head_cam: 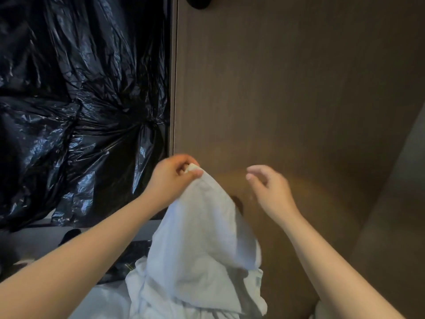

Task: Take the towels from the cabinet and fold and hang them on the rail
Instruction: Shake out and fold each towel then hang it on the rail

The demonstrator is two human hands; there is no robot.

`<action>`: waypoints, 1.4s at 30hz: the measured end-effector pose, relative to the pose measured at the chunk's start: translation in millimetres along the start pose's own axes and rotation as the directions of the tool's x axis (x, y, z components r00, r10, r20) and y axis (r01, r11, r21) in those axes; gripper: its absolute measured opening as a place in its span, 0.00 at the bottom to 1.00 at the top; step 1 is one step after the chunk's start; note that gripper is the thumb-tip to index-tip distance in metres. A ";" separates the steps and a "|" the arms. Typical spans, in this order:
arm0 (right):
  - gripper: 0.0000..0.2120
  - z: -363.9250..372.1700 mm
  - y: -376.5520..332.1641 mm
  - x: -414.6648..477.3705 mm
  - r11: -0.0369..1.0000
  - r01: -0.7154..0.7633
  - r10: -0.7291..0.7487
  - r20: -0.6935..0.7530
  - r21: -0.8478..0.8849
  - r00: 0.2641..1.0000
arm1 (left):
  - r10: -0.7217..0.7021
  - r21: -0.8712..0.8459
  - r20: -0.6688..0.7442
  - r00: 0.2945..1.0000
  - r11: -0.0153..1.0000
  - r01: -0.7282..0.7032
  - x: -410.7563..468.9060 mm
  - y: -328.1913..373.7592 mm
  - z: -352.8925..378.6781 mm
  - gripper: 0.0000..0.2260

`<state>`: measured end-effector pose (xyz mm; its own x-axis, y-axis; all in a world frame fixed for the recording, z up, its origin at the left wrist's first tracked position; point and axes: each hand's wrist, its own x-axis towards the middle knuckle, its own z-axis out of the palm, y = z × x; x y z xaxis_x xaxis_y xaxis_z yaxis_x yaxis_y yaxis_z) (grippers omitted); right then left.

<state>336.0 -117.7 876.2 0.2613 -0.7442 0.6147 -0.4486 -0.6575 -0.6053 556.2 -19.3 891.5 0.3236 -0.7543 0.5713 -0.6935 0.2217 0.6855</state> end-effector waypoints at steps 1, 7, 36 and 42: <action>0.10 8.0 -8.0 -9.3 0.997 0.001 -0.007 0.081 0.076 0.997 | 0.016 -0.016 0.034 0.999 1.000 -0.016 -3.5 2.2 5.7 0.03; 0.11 40.7 -15.0 -43.3 0.898 -0.154 0.004 0.343 0.412 0.939 | 0.043 -0.133 0.116 0.992 0.991 -0.028 -19.8 7.1 17.7 0.03; 0.08 13.5 -32.9 -41.5 0.914 0.014 -0.029 0.031 0.406 0.999 | 0.092 -0.197 0.256 0.962 0.979 -0.041 -74.6 -6.5 20.0 0.03; 0.10 -23.7 -22.0 -2.9 0.940 0.023 0.045 -0.190 0.340 0.981 | 0.047 -0.013 0.320 0.946 0.999 -0.045 -73.7 -37.3 20.9 0.04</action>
<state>324.8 -98.3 899.7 0.0735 -0.7369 0.6719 -0.1249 -0.6753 -0.7269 544.8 15.2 814.4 0.0679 -0.9010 0.4285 -0.6992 0.2634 0.6646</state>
